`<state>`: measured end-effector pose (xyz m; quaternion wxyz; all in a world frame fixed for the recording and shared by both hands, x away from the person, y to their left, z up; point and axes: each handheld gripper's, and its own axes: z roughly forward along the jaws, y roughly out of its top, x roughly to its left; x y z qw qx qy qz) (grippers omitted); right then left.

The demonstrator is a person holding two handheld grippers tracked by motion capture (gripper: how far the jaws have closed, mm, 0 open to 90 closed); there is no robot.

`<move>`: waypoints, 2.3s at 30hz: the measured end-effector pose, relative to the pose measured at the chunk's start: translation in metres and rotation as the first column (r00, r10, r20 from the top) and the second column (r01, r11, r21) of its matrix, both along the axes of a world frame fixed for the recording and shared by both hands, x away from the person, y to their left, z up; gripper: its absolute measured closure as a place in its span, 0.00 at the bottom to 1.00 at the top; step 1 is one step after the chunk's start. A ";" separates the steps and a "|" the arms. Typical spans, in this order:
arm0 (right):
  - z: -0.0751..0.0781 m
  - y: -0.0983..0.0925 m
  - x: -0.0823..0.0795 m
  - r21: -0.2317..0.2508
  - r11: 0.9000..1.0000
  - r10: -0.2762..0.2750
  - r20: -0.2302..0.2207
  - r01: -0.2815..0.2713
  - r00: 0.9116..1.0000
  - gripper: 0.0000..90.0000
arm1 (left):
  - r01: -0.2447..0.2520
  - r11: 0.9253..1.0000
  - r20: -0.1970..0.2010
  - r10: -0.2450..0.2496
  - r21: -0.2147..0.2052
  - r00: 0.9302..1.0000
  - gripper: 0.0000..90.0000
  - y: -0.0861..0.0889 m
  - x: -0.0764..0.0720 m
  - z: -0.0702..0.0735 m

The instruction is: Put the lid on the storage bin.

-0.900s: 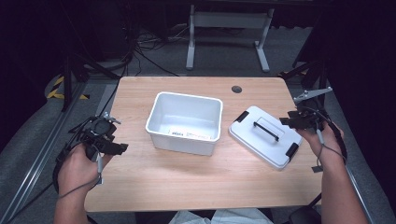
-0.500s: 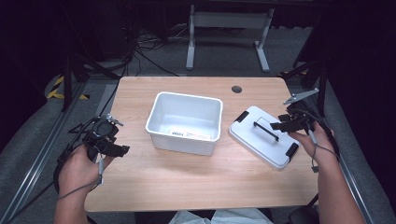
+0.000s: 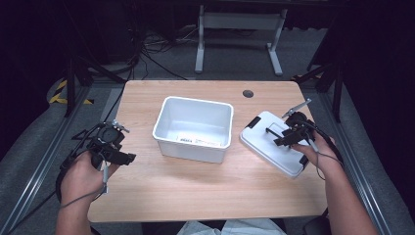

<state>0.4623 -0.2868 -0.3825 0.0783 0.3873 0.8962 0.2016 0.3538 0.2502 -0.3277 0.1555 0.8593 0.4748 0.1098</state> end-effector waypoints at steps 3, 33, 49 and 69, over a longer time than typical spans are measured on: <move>-0.007 -0.001 0.003 -0.014 1.000 -0.006 -0.014 0.006 1.000 0.54 | 0.005 1.000 -0.006 -0.005 0.002 1.000 0.45 -0.002 0.001 -0.001; -0.014 0.005 0.001 -0.182 0.983 0.029 0.095 -0.011 0.995 0.94 | 0.011 1.000 -0.020 -0.011 0.006 1.000 0.45 0.001 0.002 -0.004; 0.037 0.007 -0.008 -0.173 0.983 0.088 0.173 -0.058 0.981 0.94 | 0.004 1.000 -0.020 -0.004 0.003 1.000 0.45 0.002 0.002 -0.002; 0.113 0.009 -0.023 -0.133 0.986 0.138 0.277 -0.104 0.951 0.94 | 0.010 1.000 -0.017 -0.010 -0.008 1.000 0.47 0.005 0.002 0.001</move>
